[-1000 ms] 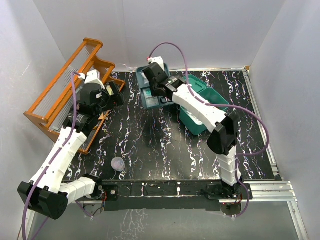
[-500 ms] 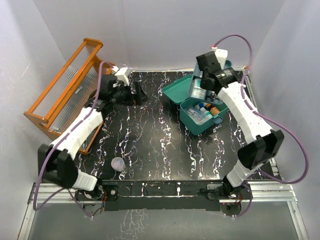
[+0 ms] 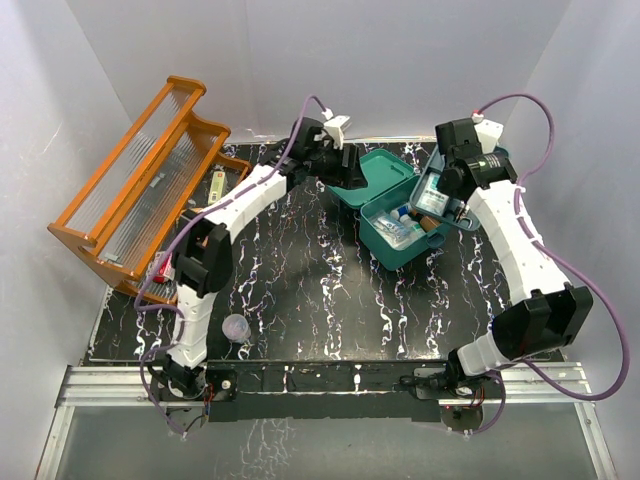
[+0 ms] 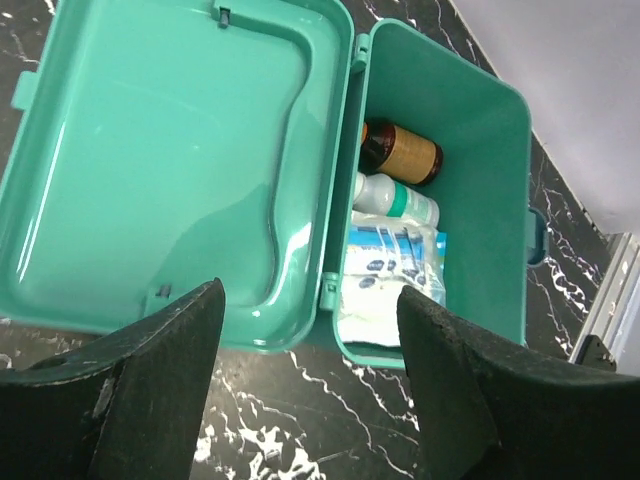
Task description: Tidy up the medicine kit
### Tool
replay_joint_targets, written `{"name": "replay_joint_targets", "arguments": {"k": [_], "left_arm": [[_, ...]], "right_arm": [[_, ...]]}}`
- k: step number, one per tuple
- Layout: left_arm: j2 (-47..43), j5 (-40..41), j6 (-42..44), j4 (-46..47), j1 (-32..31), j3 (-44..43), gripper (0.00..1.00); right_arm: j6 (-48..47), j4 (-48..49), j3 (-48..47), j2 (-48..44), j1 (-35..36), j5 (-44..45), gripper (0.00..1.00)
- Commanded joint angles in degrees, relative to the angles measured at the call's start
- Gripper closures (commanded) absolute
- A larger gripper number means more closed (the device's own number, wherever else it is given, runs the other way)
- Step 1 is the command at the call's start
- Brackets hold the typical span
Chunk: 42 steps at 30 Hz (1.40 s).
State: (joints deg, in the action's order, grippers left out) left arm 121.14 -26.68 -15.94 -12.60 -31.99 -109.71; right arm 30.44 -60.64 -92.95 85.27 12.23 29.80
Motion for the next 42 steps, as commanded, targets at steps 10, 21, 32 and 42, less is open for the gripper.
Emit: {"name": "replay_joint_targets", "arguments": {"k": [10, 21, 32, 42], "left_arm": [[11.80, 3.08, 2.98, 0.23, -5.47, -13.02, 0.40], [9.32, 14.99, 8.05, -4.18, -8.04, -9.39, 0.73], [-0.47, 33.15, 5.85, -8.71, -8.09, 0.94, 0.93], [-12.12, 42.08, -3.54, -15.06, -8.09, 13.20, 0.93]], "right_arm": [[-0.93, 5.36, 3.56, -5.68, -3.53, -0.36, 1.00], [-0.64, 6.32, 6.37, -7.32, -3.53, -1.80, 1.00], [-1.74, 7.14, 5.32, -5.49, -3.48, -6.56, 1.00], [-2.52, 8.08, 3.17, -2.30, 0.19, -6.93, 1.00]]}}
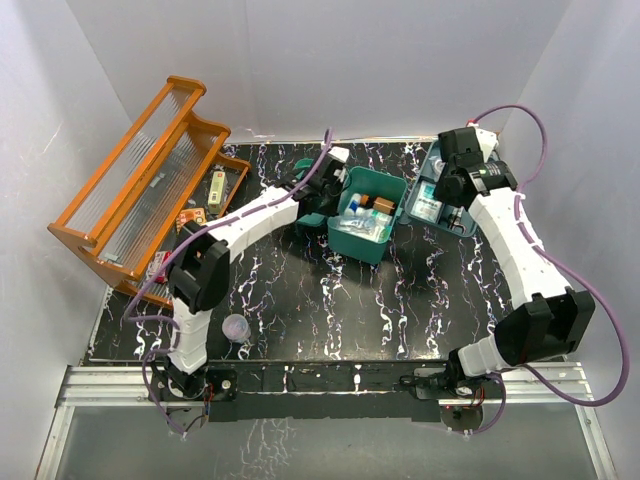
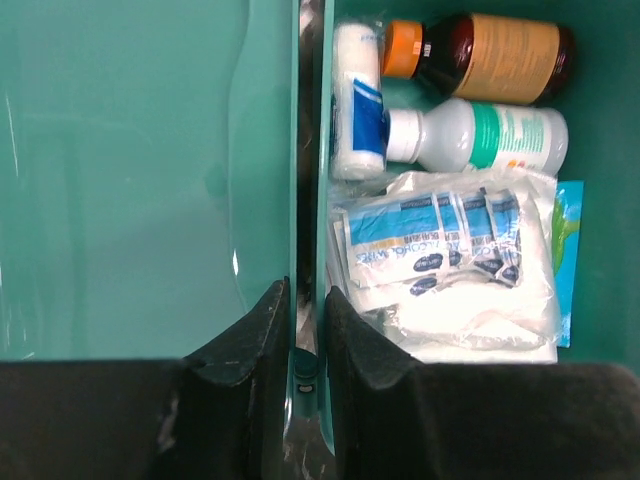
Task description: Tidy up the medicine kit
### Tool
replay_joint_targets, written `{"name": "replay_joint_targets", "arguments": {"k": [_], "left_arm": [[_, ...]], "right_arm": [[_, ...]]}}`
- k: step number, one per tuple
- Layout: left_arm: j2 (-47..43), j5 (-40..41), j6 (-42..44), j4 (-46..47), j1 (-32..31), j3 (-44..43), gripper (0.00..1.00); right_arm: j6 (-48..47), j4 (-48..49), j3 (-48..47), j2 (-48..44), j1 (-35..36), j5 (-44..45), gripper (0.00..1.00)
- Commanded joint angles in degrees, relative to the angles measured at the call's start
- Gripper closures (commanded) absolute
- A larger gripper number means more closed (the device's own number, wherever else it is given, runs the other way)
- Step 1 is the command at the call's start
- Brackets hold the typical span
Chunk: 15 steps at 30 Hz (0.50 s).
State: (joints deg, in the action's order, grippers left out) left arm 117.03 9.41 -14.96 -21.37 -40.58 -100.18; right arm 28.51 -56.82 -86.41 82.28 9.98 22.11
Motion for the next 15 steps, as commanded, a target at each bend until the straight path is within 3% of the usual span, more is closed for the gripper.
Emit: {"name": "replay_joint_targets", "arguments": {"k": [1, 7, 15], "left_arm": [[-9.03, 6.18, -5.49, -6.84, 0.50, 4.74, 0.93], [-13.87, 1.61, -11.63, -8.43, 0.50, 10.15, 0.88], [-18.29, -2.31, -13.22, -7.86, 0.72, 9.03, 0.61]], "right_arm": [[-0.38, 4.10, -3.74, 1.12, 3.21, 1.13, 1.00], [2.24, 3.92, -6.22, 3.76, 9.22, 3.86, 1.00], [5.62, 3.93, -9.55, 7.73, 16.32, 6.59, 1.00]]}}
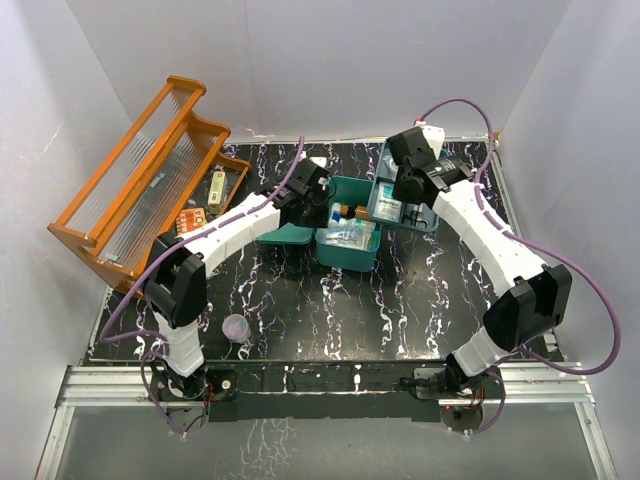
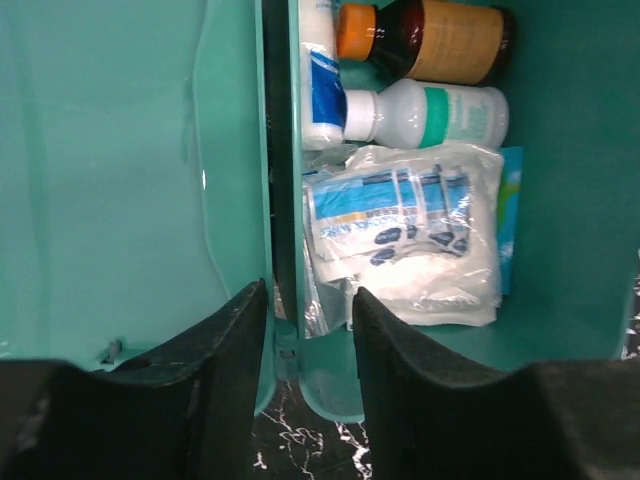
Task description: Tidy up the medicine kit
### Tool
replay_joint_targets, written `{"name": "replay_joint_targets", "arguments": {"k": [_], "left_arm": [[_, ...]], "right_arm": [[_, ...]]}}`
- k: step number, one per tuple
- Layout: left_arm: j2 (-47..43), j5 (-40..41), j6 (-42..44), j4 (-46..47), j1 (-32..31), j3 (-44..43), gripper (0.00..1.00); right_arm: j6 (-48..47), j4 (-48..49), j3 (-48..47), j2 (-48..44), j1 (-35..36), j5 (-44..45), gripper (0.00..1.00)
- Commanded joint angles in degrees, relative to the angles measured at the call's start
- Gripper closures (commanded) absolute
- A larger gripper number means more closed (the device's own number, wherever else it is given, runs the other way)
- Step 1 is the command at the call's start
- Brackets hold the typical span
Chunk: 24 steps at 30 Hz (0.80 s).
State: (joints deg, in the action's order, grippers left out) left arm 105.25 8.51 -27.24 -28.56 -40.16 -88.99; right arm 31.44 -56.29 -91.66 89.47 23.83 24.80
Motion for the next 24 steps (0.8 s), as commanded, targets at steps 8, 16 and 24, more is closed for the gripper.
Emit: {"name": "replay_joint_targets", "arguments": {"k": [8, 16, 24], "left_arm": [[-16.56, 9.45, 4.61, -0.40, 2.79, -1.08, 0.53], [-26.54, 20.13, 3.53, 4.72, 5.13, 5.15, 0.51], [-29.84, 20.03, 3.05, 6.99, 5.52, 7.99, 0.46]], "right_arm": [[6.76, 1.60, -8.99, 5.56, 10.15, 6.60, 1.00], [13.83, 1.75, -11.87, 9.33, 14.77, 7.35, 1.00], [16.59, -2.28, -16.20, 16.48, 17.14, 9.08, 1.00]]}}
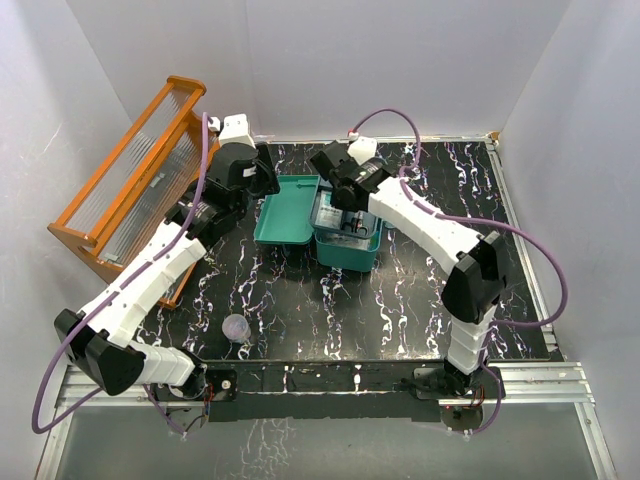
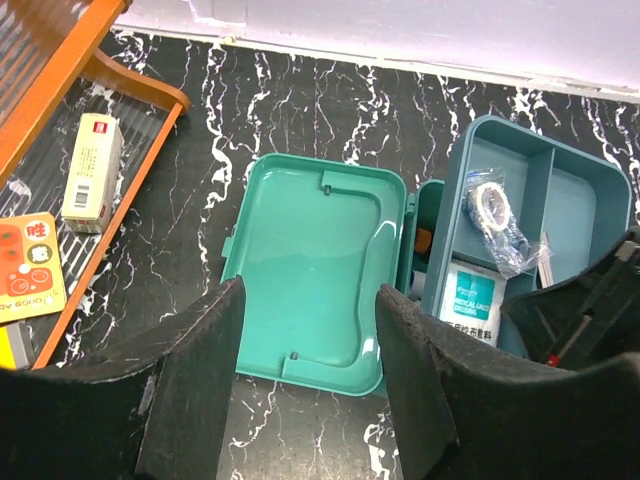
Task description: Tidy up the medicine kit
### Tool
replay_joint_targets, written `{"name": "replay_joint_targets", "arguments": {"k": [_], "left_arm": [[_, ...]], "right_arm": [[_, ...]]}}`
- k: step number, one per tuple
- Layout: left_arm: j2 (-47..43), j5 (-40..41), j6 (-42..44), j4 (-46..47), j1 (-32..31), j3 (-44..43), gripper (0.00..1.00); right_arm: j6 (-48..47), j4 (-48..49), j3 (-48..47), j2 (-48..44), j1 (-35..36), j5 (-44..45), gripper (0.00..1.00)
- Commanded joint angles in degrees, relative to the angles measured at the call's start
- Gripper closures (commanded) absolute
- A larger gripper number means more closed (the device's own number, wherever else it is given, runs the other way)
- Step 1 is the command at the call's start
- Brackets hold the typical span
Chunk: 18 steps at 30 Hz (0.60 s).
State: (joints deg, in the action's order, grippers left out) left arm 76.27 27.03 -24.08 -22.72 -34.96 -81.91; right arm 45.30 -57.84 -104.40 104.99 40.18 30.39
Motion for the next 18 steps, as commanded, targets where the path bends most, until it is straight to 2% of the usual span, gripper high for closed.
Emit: {"name": "replay_joint_targets", "arguments": {"k": [1, 10, 18], "left_arm": [[-0.85, 1.39, -0.17, 1.23, 0.31, 0.95, 0.46], [-0.34, 0.89, 0.54, 2.67, 1.14, -0.22, 0.44], [-0.06, -0.79, 0.63, 2.05, 1.85, 0.15, 0.44]], "right_arm": [[2.85, -0.97, -3.76, 1.34, 0.84, 3.78, 1.00], [4.46, -4.20, -3.24, 2.20, 0.90, 7.78, 1.00], [0.85, -0.90, -1.13, 2.52, 0.84, 5.64, 1.00]]}}
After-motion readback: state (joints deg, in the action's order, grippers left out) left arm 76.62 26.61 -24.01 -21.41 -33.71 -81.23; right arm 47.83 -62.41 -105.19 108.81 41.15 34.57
